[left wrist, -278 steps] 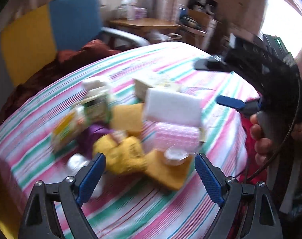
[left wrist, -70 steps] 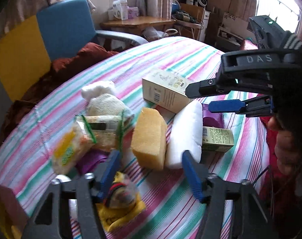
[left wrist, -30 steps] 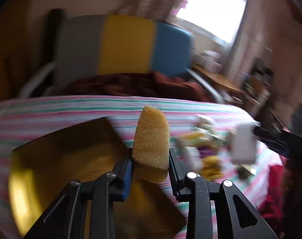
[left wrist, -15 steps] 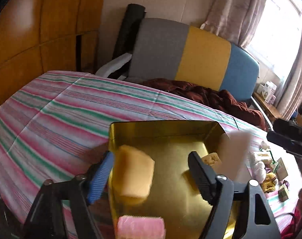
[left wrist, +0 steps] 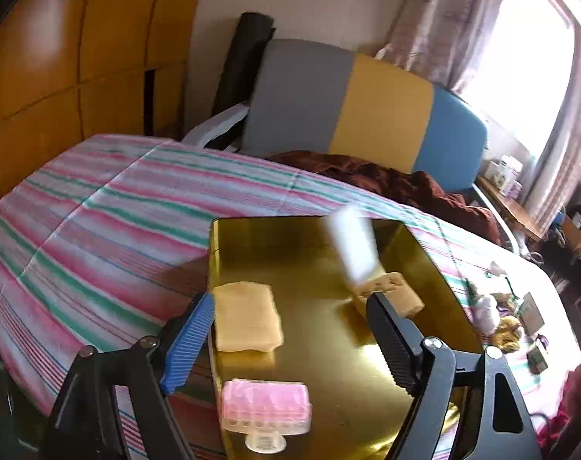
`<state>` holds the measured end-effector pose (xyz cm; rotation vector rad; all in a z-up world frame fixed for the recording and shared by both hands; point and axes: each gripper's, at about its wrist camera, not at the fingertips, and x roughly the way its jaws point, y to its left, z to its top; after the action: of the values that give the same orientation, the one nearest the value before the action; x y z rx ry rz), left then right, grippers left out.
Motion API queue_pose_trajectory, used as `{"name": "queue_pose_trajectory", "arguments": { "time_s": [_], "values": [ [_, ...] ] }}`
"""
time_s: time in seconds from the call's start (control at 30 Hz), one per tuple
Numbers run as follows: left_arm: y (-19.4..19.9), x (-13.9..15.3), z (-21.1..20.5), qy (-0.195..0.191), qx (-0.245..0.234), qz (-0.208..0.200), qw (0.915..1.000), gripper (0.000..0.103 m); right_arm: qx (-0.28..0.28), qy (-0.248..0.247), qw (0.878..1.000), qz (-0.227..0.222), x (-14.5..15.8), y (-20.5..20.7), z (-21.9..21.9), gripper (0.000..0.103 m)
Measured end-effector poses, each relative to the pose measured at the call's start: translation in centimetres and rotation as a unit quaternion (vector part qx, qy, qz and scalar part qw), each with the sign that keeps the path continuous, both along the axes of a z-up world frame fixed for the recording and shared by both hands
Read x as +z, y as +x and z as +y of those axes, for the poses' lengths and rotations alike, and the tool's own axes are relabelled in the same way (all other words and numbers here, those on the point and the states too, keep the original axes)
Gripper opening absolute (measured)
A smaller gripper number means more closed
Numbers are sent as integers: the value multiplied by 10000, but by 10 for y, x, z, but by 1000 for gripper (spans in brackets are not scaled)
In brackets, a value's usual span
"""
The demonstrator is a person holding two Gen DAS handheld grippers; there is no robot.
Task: Organize objects
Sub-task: 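Place yellow sponge in the tray with left gripper while right places white eraser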
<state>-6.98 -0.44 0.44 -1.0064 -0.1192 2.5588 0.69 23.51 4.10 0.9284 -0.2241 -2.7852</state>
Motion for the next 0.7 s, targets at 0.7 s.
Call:
{"name": "queue_pose_trajectory", "arguments": {
  "time_s": [0.7],
  "values": [
    [42, 10, 48, -59, -898, -74, 9959, 89, -560, -1183, 9904, -451, -30, 65, 98, 103]
  ]
}}
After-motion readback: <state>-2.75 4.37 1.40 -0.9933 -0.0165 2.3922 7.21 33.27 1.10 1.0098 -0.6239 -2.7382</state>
